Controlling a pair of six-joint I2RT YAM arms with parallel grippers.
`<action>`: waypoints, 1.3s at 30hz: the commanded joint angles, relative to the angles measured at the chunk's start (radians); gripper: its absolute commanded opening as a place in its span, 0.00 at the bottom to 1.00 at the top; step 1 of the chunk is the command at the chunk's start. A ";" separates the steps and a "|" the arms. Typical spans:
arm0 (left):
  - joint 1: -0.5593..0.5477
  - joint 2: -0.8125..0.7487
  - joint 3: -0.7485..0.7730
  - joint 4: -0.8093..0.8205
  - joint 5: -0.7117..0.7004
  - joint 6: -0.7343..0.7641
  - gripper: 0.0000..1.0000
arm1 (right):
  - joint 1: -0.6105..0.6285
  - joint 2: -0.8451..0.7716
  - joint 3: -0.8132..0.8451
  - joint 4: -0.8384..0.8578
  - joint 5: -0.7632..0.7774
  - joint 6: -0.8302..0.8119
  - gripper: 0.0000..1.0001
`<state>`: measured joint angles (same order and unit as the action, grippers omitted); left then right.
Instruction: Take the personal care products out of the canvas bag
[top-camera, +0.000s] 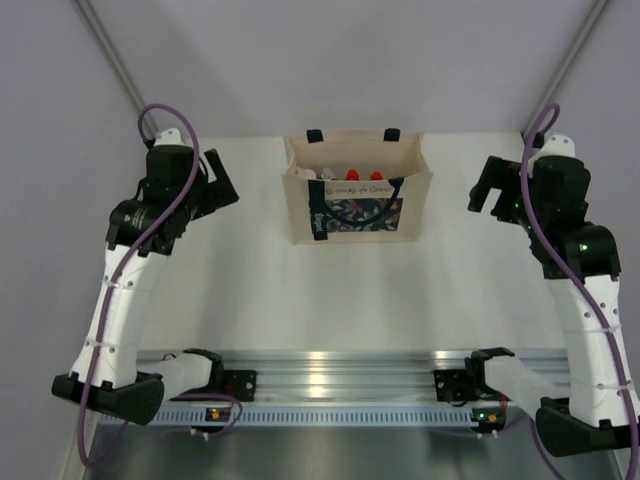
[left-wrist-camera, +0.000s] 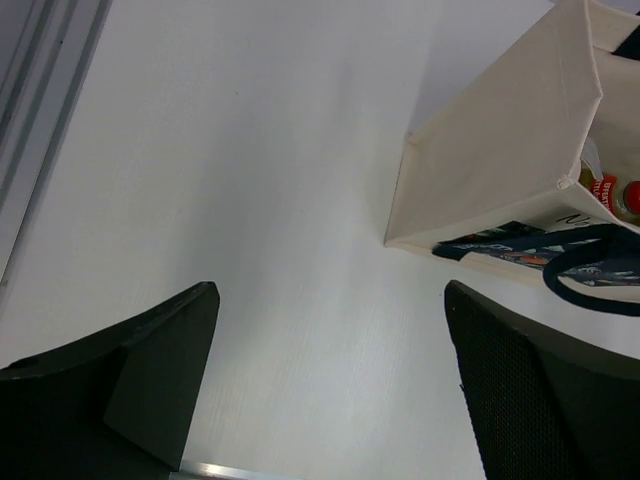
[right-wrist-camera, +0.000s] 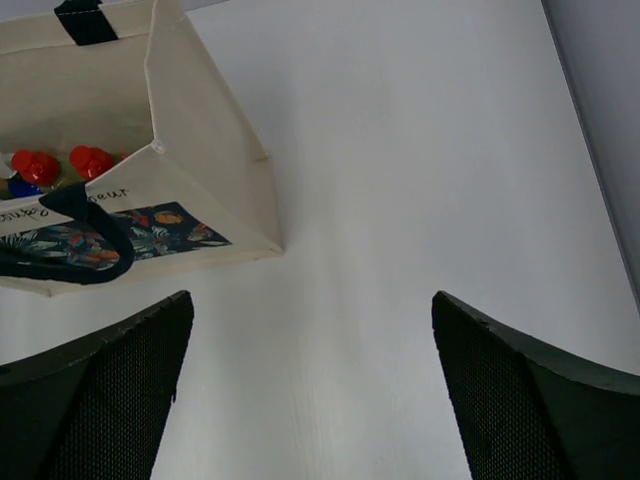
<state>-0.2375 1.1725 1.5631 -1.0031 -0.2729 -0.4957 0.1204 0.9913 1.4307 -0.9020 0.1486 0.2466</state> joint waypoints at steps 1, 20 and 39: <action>0.000 -0.007 0.058 0.017 0.011 0.003 0.99 | 0.002 0.000 0.042 -0.012 0.026 0.013 1.00; -0.194 0.332 0.264 0.070 0.150 -0.581 0.99 | 0.002 -0.013 -0.033 -0.015 -0.080 0.088 1.00; -0.238 0.452 0.175 0.077 0.045 -0.804 0.73 | 0.002 -0.056 -0.101 -0.014 -0.170 0.112 0.99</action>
<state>-0.4580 1.6363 1.7420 -0.9539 -0.2008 -1.2545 0.1204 0.9489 1.3346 -0.9131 0.0166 0.3458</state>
